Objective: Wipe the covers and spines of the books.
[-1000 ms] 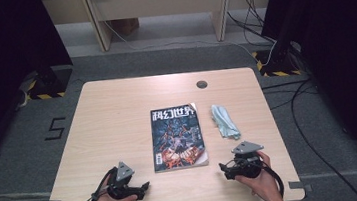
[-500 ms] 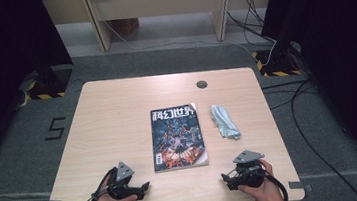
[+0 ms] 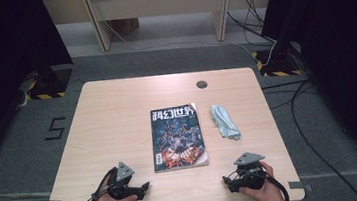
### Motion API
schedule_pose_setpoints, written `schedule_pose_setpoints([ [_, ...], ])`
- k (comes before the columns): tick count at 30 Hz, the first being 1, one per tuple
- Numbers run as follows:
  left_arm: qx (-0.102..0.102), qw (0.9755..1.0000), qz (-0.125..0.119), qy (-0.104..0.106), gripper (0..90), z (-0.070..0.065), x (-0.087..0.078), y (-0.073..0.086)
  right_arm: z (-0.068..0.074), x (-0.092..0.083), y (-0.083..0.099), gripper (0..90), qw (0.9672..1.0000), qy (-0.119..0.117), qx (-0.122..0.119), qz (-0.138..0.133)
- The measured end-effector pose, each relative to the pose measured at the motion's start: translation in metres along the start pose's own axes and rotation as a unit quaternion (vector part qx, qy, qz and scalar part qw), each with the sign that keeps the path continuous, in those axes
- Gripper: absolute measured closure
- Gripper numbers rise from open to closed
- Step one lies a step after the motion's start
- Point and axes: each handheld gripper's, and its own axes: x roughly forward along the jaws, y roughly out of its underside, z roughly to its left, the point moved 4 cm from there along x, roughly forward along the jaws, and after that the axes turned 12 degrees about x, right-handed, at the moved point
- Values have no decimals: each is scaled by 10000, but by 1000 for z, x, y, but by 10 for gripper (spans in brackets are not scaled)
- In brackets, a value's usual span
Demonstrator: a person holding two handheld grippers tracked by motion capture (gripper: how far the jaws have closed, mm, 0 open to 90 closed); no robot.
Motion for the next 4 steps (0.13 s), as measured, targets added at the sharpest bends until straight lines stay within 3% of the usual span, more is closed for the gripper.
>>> schedule_pose_setpoints([
  [4, 2, 10000, 5, 0, 134, 0, 0, 0, 0, 0, 0, 155, 10000, -9, -6, -6],
])
